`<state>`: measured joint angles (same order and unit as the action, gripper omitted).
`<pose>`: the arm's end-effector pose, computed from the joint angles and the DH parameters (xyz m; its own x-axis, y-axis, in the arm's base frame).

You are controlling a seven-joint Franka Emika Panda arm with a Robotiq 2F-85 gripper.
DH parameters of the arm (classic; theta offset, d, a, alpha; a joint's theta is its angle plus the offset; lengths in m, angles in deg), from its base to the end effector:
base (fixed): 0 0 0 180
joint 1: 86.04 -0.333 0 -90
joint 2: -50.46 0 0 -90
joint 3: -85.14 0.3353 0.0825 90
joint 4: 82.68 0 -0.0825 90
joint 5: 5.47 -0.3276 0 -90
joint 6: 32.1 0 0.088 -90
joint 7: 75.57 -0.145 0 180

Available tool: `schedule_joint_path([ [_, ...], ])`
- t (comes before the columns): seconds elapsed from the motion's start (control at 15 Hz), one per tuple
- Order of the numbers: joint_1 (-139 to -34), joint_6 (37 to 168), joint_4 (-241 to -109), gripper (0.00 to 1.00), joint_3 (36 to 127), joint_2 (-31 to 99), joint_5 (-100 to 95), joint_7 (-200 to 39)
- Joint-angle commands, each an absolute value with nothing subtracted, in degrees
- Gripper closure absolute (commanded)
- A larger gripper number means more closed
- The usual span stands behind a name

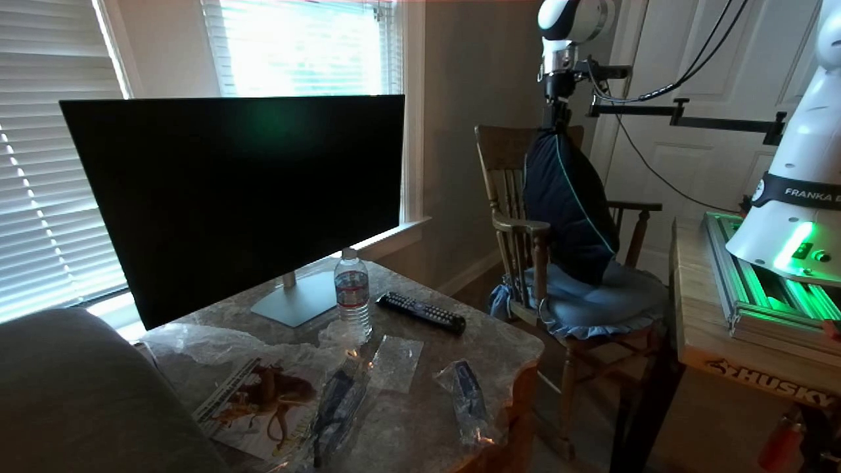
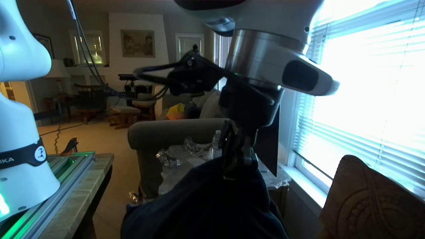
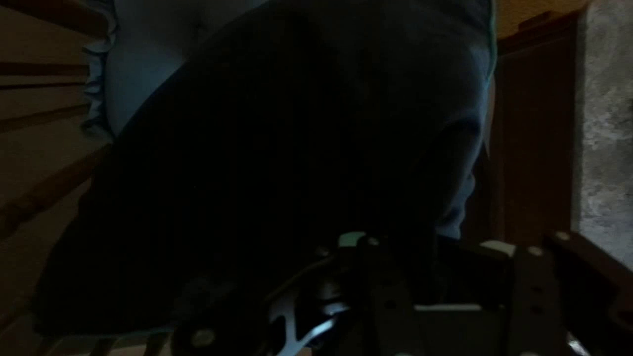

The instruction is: Put the dark blue pillow on the sofa.

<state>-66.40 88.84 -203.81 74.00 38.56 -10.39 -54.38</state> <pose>0.4352 -0.2494 0.3225 0.9615 -0.2052 -0.1829 -0.2251 -0.9696 -0.0958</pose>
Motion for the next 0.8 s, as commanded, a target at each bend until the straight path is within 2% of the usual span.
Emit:
schedule_joint_path([
  [0.0, -67.23, 88.43, -204.38, 0.92, 73.47, 39.68, -11.09, -54.17],
  [0.4, -67.50, 88.39, -205.53, 0.92, 73.44, 41.16, -11.45, -53.95],
  [0.47, -67.50, 88.39, -205.53, 0.98, 73.44, 41.16, -11.46, -53.93],
  [0.73, -67.87, 86.31, -208.73, 0.98, 73.53, 47.24, -10.87, -52.51],
])
